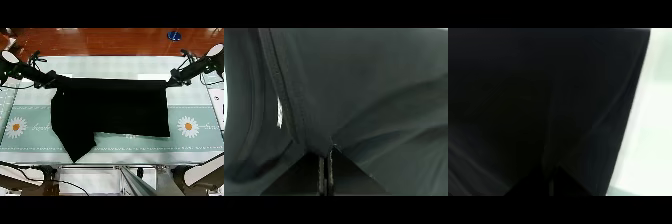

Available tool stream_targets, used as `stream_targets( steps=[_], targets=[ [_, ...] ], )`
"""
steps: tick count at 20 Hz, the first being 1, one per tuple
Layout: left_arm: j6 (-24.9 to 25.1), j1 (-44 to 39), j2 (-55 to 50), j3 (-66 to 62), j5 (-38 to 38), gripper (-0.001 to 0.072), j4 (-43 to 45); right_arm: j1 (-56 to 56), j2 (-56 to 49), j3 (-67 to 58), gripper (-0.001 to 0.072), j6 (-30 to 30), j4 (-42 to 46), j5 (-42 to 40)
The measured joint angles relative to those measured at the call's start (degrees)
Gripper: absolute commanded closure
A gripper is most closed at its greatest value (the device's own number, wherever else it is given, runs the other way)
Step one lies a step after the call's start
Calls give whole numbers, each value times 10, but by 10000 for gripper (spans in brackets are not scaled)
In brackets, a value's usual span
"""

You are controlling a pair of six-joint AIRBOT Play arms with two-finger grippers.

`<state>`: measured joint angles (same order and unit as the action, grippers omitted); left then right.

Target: Fold the shirts.

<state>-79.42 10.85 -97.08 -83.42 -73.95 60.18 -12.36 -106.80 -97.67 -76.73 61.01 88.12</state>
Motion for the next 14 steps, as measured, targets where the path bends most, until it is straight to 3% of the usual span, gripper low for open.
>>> stream_targets(
  steps=[4, 5, 6, 10, 14],
  targets=[
    [5, 2, -9, 19, -15, 677, 7, 12, -1, 39, 663, -17, 26, -15],
    [6, 2, -12, 21, -17, 445, 9, 16, -1, 46, 459, -21, 29, -24],
    [6, 1, -15, 23, -24, 14, 11, 20, -1, 51, 83, -27, 31, -36],
    [4, 0, -17, 22, -62, 6, 25, 29, 16, 60, 84, -43, 28, -49],
    [-49, 30, 21, 24, -126, 6, 67, 9, 102, 72, 85, -45, 75, -29]
  ],
)
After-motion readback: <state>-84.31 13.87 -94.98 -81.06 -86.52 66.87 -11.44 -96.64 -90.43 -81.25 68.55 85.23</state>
